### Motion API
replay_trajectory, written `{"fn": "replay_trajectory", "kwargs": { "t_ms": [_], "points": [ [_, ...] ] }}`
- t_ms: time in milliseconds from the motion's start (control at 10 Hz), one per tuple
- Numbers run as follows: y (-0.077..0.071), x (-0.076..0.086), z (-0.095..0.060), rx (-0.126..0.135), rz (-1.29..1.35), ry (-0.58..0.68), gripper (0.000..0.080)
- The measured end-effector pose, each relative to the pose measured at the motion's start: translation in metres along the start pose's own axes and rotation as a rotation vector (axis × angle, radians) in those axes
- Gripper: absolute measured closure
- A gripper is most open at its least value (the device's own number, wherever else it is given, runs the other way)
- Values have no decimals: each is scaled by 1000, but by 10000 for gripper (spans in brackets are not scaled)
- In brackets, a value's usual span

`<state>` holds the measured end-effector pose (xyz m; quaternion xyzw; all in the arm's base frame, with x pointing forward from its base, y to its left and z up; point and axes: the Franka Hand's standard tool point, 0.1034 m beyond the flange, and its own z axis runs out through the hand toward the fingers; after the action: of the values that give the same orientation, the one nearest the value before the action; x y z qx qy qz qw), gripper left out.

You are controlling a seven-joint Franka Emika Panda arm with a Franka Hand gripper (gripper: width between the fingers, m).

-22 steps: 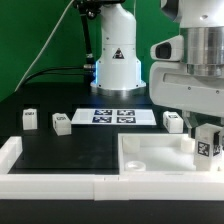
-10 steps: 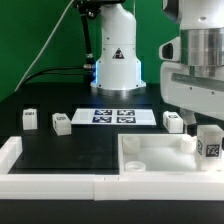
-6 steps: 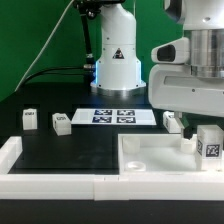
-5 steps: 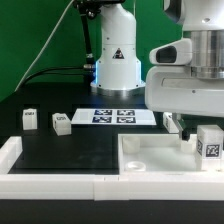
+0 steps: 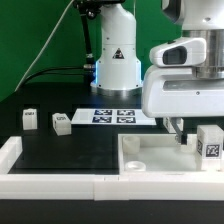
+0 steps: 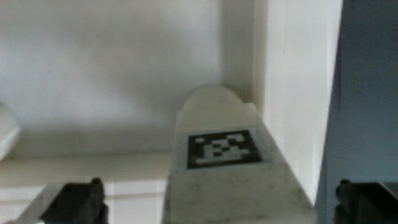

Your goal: Assemble one leg

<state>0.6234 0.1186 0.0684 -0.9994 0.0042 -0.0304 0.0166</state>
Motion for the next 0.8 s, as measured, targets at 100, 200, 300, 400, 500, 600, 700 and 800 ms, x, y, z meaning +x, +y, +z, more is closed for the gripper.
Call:
{"fn": "replay_trajectory", "kwargs": {
  "t_ms": [100,200,300,400,500,600,700,800],
  "points": [
    [0,0,0,0,2,0,150],
    [0,0,0,0,2,0,275],
    [0,0,0,0,2,0,413],
    [0,0,0,0,2,0,413],
    [0,0,0,0,12,0,508],
    [0,0,0,0,42,0,508],
    [0,0,0,1,52,0,508],
    [-1,0,0,5,170,-1,508]
  ]
}}
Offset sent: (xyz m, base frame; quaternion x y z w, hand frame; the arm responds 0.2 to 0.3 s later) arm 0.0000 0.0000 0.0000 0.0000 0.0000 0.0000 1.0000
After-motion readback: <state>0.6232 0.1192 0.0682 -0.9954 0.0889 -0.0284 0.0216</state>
